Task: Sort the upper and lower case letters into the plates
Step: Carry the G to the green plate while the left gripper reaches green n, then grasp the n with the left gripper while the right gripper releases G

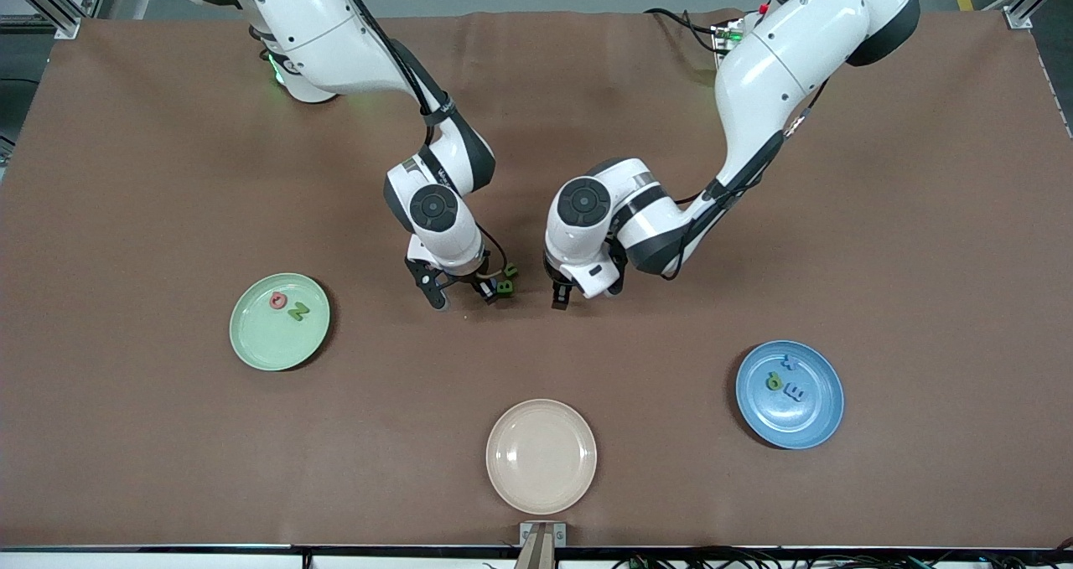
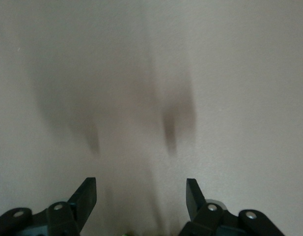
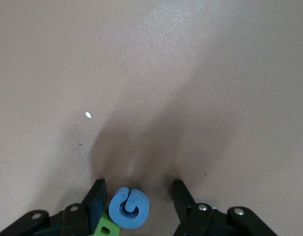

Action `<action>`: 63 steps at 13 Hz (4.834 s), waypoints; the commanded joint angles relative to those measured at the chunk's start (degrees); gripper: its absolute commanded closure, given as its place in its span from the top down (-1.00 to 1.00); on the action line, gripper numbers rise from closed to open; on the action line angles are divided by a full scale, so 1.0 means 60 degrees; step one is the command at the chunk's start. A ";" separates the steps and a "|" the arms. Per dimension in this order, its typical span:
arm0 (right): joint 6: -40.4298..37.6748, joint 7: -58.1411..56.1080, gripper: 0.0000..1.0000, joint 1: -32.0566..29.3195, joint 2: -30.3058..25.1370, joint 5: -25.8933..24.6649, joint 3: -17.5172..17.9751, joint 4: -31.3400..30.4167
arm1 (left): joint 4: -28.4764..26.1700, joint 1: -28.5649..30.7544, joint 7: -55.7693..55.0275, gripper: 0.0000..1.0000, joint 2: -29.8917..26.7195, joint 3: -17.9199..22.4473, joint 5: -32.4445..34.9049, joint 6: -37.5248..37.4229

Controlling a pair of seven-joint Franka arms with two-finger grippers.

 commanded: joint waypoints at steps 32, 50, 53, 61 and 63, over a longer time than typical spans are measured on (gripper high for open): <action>-0.0724 -1.1501 -0.99 -0.6306 -0.1843 -0.0061 -0.0118 -0.1830 | 0.0814 -0.3098 -0.4174 0.46 0.0601 0.2217 -0.1628 0.1139; -0.0812 -0.7116 1.00 -0.3908 -0.1477 0.0202 -0.0060 -0.1172 | 0.0917 -0.2894 -0.2871 -0.78 0.0398 0.2246 -0.1437 0.1476; -0.0724 -0.4407 1.00 -0.2648 -0.1302 0.0202 -0.0060 -0.0674 | 0.0902 -0.2338 -0.2010 -0.78 -0.0260 0.2231 -0.1423 0.0265; -0.0665 0.0301 0.99 -0.0492 -0.0334 0.0041 -0.0133 0.0280 | 0.0829 0.0604 0.3465 -0.83 -0.1127 0.2231 -0.1423 -0.1205; -0.0665 0.1311 0.99 0.0049 -0.0334 0.0027 -0.0147 0.0280 | 0.0814 0.1497 0.5134 -0.83 -0.1157 0.2231 -0.1423 -0.1220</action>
